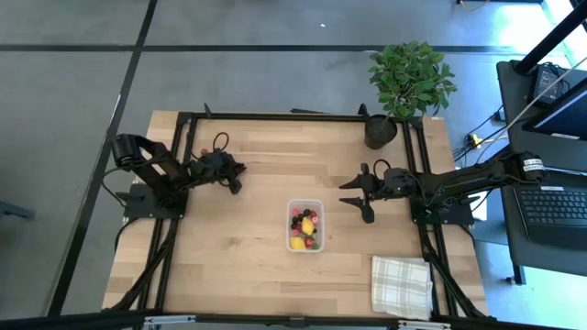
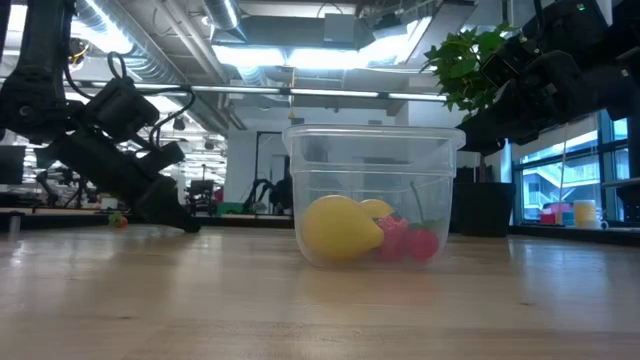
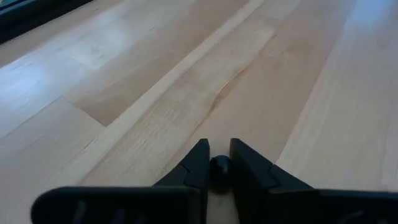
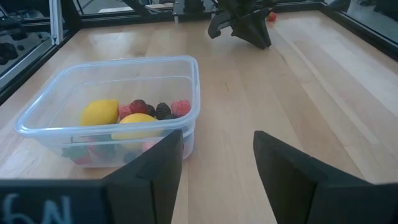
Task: Pick and placing Produce into tupperware
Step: Put the blueberry into the transparent bin
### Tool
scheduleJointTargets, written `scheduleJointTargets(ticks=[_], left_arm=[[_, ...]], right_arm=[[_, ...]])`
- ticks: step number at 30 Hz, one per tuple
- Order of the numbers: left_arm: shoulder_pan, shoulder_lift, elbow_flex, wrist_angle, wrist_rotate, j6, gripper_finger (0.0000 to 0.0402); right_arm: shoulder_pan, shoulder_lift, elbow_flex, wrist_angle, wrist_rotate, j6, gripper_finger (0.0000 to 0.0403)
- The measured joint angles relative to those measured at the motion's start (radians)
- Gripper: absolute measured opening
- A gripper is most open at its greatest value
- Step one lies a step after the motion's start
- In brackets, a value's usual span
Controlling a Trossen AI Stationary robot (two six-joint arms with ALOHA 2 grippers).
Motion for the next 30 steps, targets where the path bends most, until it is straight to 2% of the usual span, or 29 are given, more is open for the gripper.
scheduleJointTargets(ticks=[11,17,23,30], left_arm=[[-0.002,0.0,0.084,0.01,0.178,-0.094,0.0038],[-0.008,-0.001,0.174,0.014,0.324,-0.186,0.0042],[-0.078,-0.003,0.291,0.015,0.464,-0.22,0.0039],[-0.213,-0.003,0.471,-0.08,0.528,-0.224,0.0045]], right_arm=[[0.0,0.0,0.0,0.0,0.0,0.0,0.0198],[0.0,0.0,0.0,0.0,0.001,0.0,0.0198],[0.0,0.0,0.0,0.0,0.001,0.0,0.0198],[0.0,0.0,0.0,0.0,0.001,0.0,0.0198]])
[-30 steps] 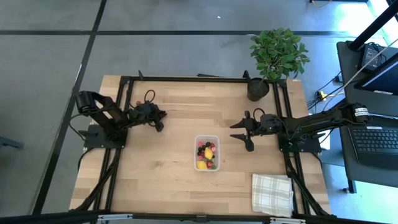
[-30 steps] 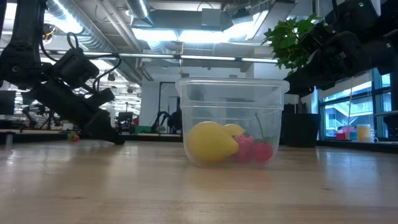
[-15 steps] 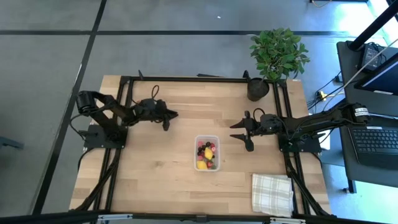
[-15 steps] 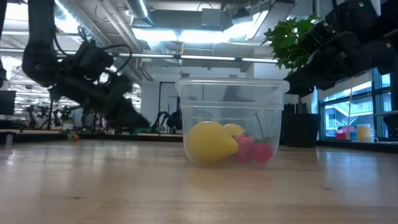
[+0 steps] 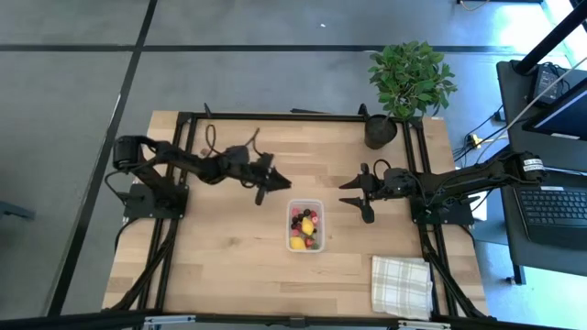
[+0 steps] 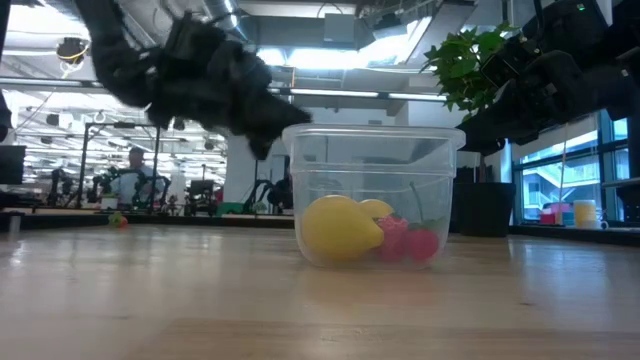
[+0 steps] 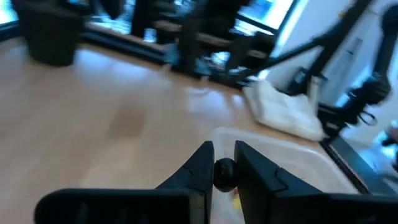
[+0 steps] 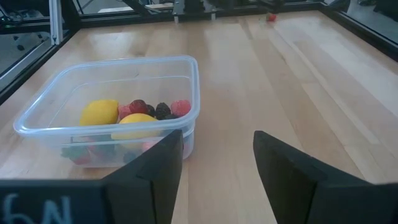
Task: Pick and placing Produce into tupperware
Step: Put the blueberry into the transparent bin
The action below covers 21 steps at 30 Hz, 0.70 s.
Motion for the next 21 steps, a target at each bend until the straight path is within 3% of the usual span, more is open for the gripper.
scheduleJointTargets(ticks=[3,9,16,21], left_arm=[[-0.07,0.0,0.09,-0.119,-0.025,0.071,0.0042],[-0.196,0.0,0.227,-0.323,-0.177,0.216,0.0047],[-0.292,0.052,0.307,-0.354,-0.228,0.246,0.0042],[-0.314,0.161,0.419,-0.525,-0.232,0.238,0.0047]], right_arm=[[0.0,0.0,0.0,0.0,0.0,0.0,0.0198],[0.0,0.0,0.0,0.0,0.0,0.0,0.0198],[0.0,0.0,0.0,0.0,0.0,0.004,0.0198],[0.0,0.0,0.001,0.004,-0.001,0.005,0.0198]])
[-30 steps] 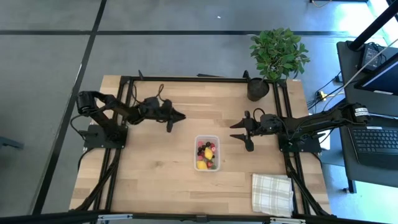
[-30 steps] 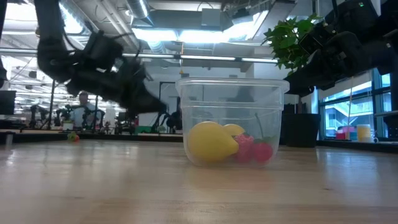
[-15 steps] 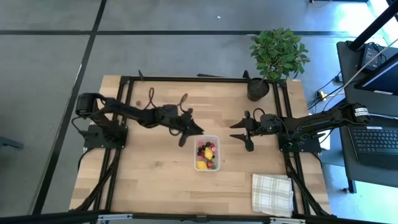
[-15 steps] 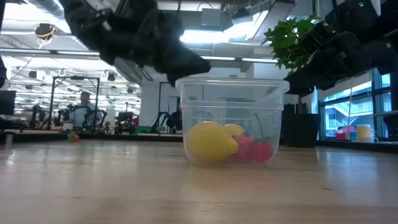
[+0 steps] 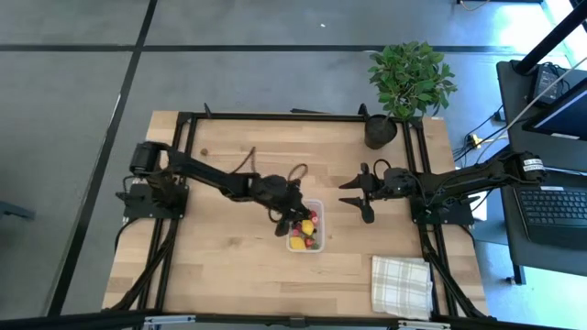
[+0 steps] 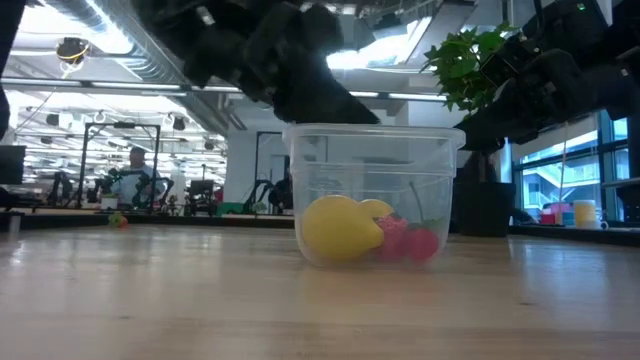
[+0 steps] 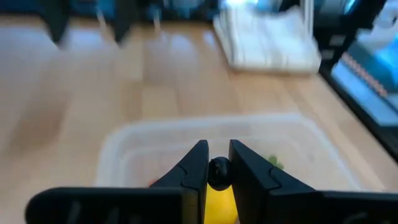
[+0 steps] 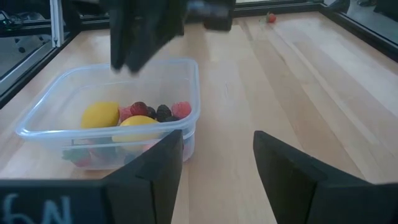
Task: Pick and placing Produce into tupperware
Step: Put the blueberry into the transparent bin
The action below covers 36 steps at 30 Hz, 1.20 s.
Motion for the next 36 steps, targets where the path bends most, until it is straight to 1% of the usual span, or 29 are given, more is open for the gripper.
scheduleJointTargets(ticks=[5,8,10,14,18,36], left_arm=[[-0.022,0.076,0.15,-0.25,-0.012,0.014,0.0048],[-0.035,0.096,0.204,-0.345,-0.031,0.018,0.0045],[-0.042,0.096,0.219,-0.377,-0.051,0.009,0.0045],[-0.044,0.096,0.221,-0.416,-0.098,-0.04,0.0046],[-0.042,0.098,0.221,-0.475,-0.103,-0.058,0.0043],[-0.042,0.102,0.22,-0.485,-0.101,-0.065,0.0048]], right_arm=[[0.0,0.0,0.0,-0.002,0.0,0.025,0.0198],[0.0,0.0,0.0,-0.006,0.0,0.024,0.0198],[0.0,0.0,0.0,-0.008,0.0,0.024,0.0198],[0.0,0.0,0.0,-0.009,0.0,0.021,0.0198],[0.0,0.0,0.0,-0.009,0.0,0.019,0.0198],[0.0,0.0,0.0,-0.01,0.0,0.02,0.0198]])
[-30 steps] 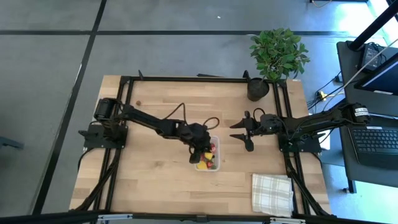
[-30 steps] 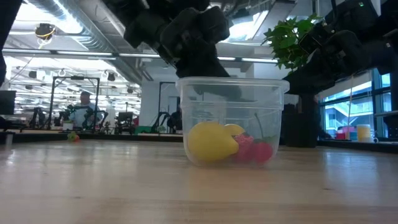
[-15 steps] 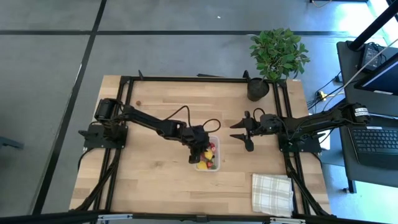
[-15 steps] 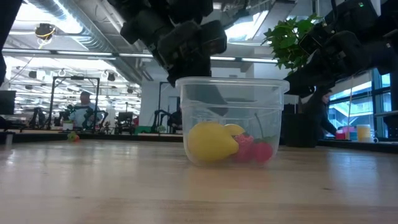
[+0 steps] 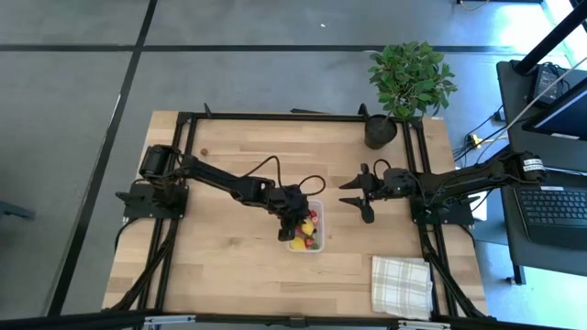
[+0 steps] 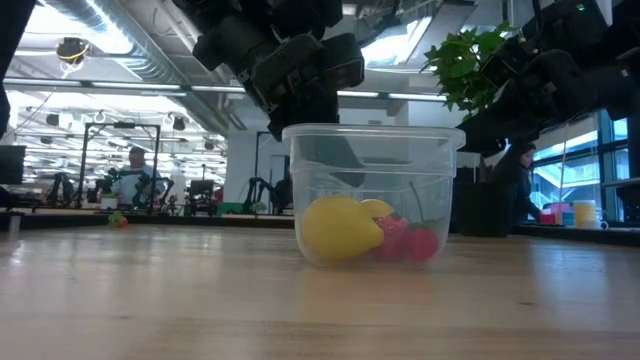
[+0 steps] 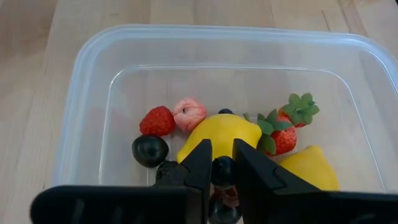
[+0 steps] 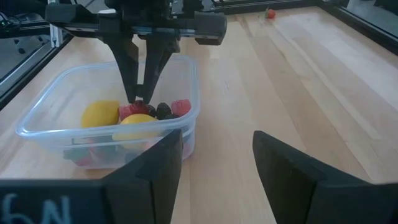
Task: Pick and placing Produce into tupperware
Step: Put the blueberry into the transparent bin
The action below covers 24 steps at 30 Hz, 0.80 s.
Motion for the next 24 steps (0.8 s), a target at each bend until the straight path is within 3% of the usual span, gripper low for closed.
scheduleJointTargets(ticks=[17,24], left_arm=[[0.0,0.0,0.0,0.002,0.0,0.058,0.005],[0.0,0.0,0.0,0.002,0.0,0.079,0.008]], right_arm=[[0.0,0.0,0.0,0.0,0.0,-0.002,0.0198],[0.0,0.0,0.0,0.0,0.0,-0.002,0.0198]])
